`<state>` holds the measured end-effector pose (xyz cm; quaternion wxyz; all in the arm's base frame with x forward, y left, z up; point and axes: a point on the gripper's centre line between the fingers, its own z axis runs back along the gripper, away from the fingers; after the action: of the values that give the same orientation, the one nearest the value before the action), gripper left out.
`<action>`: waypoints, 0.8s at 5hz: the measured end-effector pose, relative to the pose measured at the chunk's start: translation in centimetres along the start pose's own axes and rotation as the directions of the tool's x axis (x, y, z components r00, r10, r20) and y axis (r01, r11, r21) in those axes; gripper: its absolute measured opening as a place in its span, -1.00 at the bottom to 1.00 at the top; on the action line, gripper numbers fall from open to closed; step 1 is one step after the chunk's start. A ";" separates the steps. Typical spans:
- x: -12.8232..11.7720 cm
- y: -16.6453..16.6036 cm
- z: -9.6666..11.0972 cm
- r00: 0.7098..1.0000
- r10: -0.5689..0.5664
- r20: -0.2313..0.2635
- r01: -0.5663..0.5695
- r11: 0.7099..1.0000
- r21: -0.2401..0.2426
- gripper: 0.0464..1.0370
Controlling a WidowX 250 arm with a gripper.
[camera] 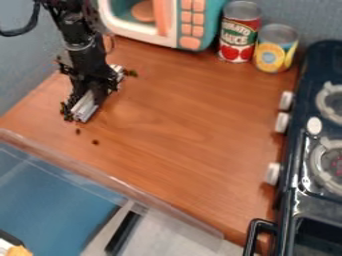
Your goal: Sweep into pile
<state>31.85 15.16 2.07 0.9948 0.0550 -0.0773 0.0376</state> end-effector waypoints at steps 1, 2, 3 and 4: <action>0.0 -1.2 0.3 1.000 0.023 -0.016 -0.024 0.998 -0.057 -0.37; 0.7 -3.2 2.5 1.000 0.024 0.010 -0.023 0.993 -0.113 -0.37; 0.5 -5.6 4.6 0.999 -0.011 0.040 0.017 0.987 -0.158 -0.37; -1.9 -7.3 4.4 0.997 -0.077 0.021 0.080 0.982 -0.173 -0.37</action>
<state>29.96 7.25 5.33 0.9959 -0.0288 -0.0851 -0.0089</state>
